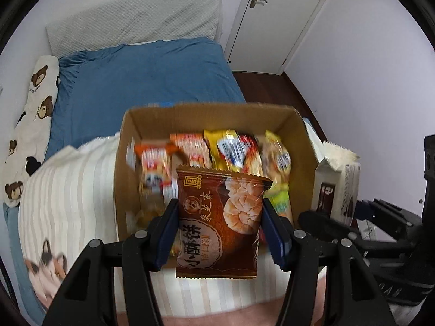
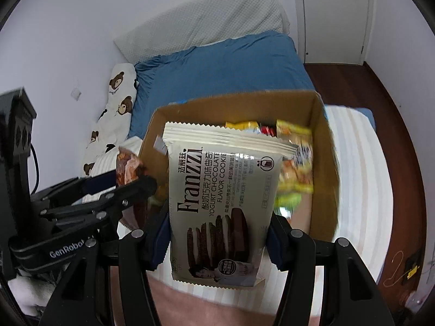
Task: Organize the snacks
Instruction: 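Lift both packets and carry them over the box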
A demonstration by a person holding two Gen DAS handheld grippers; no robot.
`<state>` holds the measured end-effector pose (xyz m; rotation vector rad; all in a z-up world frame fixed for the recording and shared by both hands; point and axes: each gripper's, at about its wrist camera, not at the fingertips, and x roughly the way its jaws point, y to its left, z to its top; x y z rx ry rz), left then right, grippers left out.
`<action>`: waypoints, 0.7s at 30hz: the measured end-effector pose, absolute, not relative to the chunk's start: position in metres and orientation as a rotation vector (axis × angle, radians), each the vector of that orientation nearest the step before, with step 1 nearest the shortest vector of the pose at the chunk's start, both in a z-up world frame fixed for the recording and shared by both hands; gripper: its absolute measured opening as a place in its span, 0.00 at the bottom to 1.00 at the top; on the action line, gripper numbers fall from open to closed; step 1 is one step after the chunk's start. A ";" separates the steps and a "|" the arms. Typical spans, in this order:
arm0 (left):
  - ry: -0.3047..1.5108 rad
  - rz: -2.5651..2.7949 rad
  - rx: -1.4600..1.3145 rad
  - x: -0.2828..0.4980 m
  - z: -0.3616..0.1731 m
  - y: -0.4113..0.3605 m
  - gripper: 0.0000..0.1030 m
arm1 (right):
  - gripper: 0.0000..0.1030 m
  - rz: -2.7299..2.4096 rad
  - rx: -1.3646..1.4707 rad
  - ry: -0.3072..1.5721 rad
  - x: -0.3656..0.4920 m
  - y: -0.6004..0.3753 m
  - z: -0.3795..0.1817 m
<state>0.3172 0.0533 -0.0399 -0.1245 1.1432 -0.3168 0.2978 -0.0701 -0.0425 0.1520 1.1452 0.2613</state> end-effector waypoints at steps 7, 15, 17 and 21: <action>1.333 -0.315 -0.183 0.401 -0.096 0.062 0.54 | 0.59 0.233 0.138 1.265 0.383 -0.070 -0.088; 1.495 -0.294 -0.223 0.441 -0.156 0.061 0.54 | 0.59 0.207 0.132 1.404 0.426 -0.079 -0.160; 1.509 -0.291 -0.222 0.443 -0.162 0.060 0.54 | 0.59 0.205 0.128 1.420 0.432 -0.081 -0.170; 1.531 -0.283 -0.229 0.441 -0.172 0.060 0.54 | 0.61 0.208 0.129 1.433 0.441 -0.084 -0.181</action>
